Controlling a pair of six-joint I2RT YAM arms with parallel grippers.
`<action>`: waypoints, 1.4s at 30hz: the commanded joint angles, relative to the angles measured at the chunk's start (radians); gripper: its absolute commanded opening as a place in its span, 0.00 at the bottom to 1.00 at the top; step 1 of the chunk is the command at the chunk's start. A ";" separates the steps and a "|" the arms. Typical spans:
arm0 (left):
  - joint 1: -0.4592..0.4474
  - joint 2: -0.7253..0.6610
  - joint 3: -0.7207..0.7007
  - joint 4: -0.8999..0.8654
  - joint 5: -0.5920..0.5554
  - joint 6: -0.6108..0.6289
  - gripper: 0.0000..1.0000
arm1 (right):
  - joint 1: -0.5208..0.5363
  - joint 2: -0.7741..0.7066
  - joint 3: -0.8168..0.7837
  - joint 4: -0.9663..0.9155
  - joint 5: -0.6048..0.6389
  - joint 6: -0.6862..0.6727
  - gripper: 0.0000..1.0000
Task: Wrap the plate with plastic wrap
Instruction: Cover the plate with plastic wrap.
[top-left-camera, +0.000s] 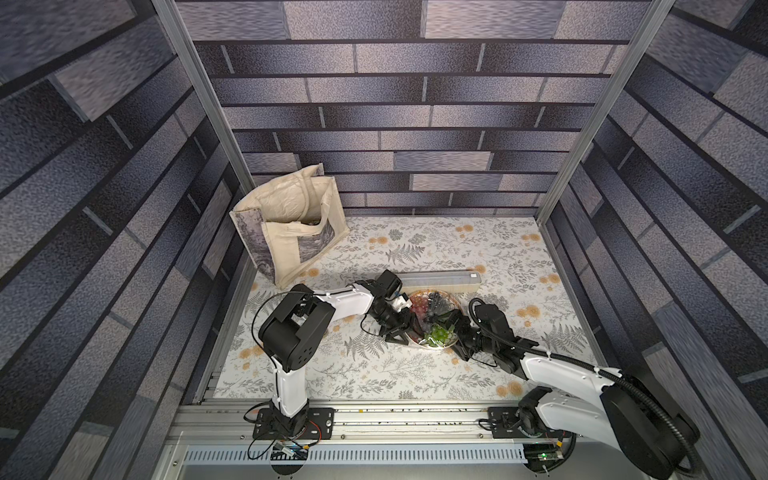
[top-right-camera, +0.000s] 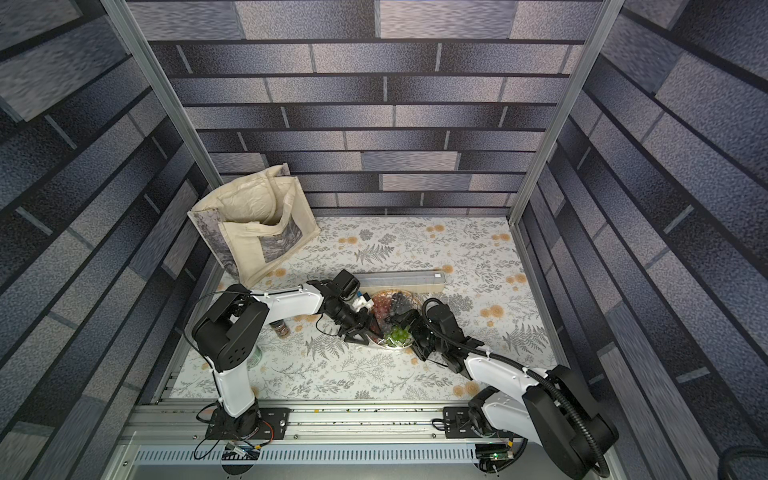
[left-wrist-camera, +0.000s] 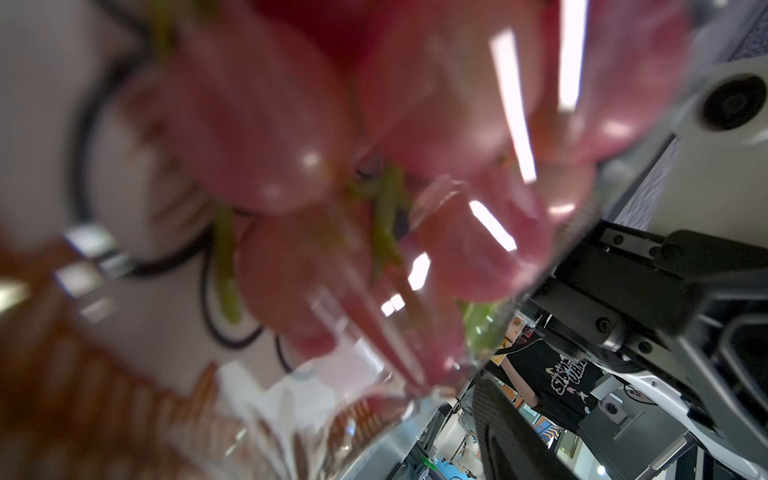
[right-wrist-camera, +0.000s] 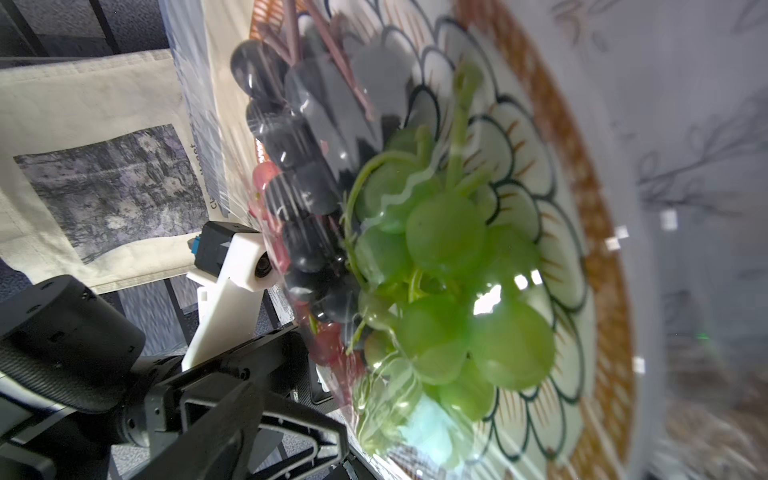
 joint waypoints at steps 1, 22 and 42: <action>-0.007 0.019 0.040 0.018 0.025 -0.021 0.67 | 0.005 0.009 -0.007 0.125 -0.002 0.058 1.00; 0.080 -0.208 -0.147 -0.047 -0.082 -0.039 0.74 | -0.009 -0.224 -0.018 -0.336 0.091 -0.040 1.00; 0.002 -0.057 -0.030 0.000 -0.030 0.015 0.74 | -0.096 0.010 0.022 0.030 -0.064 -0.122 1.00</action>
